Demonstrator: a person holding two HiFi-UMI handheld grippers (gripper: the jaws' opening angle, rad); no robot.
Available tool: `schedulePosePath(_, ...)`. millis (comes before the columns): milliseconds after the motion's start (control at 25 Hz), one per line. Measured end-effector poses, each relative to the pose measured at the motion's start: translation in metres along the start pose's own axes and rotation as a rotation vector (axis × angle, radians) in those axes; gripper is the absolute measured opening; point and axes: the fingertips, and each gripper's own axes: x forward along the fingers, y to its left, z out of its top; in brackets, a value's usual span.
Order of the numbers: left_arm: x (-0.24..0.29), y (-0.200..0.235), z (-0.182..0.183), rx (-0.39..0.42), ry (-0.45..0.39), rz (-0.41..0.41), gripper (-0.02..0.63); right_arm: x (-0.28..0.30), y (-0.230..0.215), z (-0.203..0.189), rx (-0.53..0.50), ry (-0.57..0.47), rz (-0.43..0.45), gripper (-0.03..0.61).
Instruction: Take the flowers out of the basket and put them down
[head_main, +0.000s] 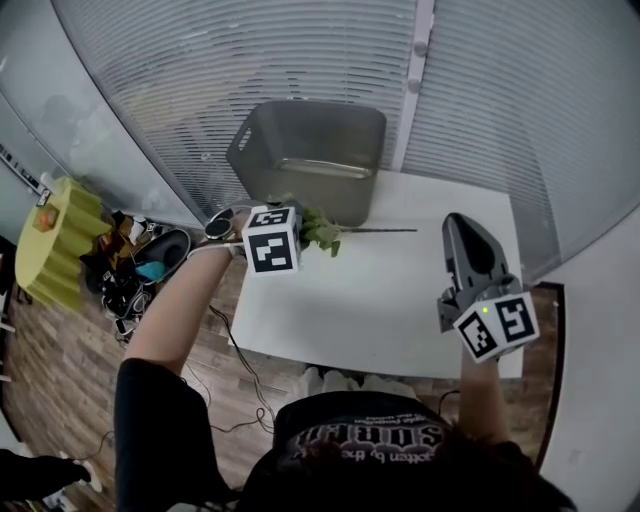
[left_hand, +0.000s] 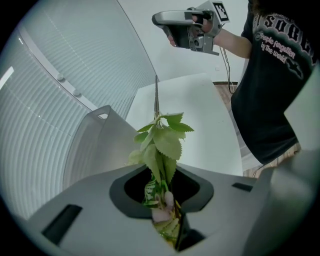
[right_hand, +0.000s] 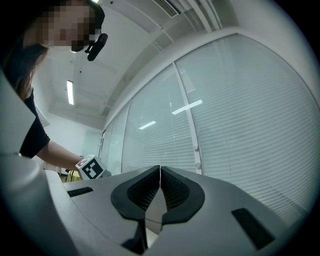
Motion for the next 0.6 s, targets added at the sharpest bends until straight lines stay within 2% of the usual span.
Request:
schedulePosePath(200, 0.031, -0.033, -0.003, -0.056, -0.009, -0.045, 0.088, -0.003, -0.001, 0.000, 0.003, 0.006, -0.002, 0.029)
schedulePosePath(400, 0.067, -0.062, -0.010, -0.050, 0.028, -0.091, 0.091, -0.003, -0.004, -0.007, 0.007, 0.010, 0.005, 0.029)
schedulePosePath(600, 0.084, -0.076, -0.010, -0.073, 0.016, -0.102, 0.091, 0.001, -0.002, -0.012, 0.010, 0.023, 0.015, 0.029)
